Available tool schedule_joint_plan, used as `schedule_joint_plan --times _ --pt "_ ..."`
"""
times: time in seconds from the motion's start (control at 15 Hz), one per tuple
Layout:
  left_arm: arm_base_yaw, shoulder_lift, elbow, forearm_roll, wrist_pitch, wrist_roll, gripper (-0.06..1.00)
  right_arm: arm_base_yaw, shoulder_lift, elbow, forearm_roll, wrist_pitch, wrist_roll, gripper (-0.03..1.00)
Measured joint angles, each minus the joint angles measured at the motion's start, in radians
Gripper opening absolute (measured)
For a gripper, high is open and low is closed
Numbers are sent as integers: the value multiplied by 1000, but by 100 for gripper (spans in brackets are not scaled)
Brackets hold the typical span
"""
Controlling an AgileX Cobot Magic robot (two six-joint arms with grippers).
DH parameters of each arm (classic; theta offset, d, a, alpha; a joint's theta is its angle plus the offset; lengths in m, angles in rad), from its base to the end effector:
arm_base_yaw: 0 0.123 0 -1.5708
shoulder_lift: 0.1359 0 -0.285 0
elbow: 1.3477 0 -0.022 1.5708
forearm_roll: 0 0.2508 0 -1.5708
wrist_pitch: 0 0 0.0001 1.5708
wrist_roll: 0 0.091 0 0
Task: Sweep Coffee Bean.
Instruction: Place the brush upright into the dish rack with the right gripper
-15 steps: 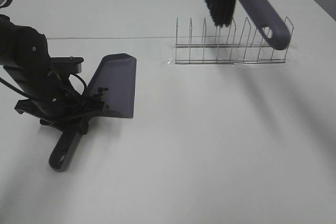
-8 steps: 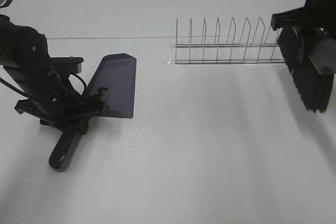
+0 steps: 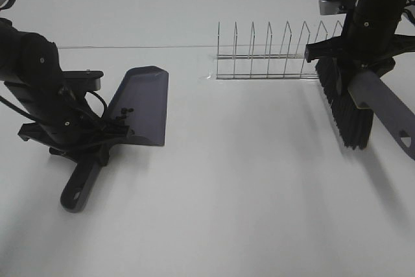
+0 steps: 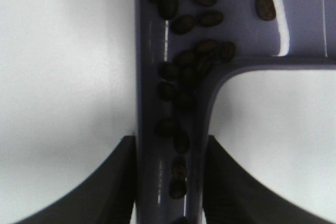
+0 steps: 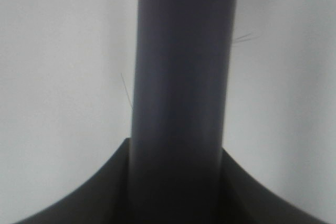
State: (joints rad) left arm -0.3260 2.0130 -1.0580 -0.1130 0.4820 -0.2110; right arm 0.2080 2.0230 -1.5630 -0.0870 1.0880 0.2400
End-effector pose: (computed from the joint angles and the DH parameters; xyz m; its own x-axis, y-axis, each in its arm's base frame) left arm 0.3345 -0.1181 0.0959 -0.9807 0.0087 -0.1955 0.0320 0.9927 -0.1164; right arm 0.4023 0.0777 0.1991 -0.9922 -0.0074 -0.1243 -0.0009 0.9986 -0.0529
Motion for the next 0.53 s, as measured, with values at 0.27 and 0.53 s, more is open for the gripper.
schedule_joint_plan --times 0.27,0.53 --pt "0 0 0 0 0 0 35 0 72 -120 -14 20 0 34" --pt "0 0 0 0 -3 0 35 0 176 -249 -21 70 -1 34"
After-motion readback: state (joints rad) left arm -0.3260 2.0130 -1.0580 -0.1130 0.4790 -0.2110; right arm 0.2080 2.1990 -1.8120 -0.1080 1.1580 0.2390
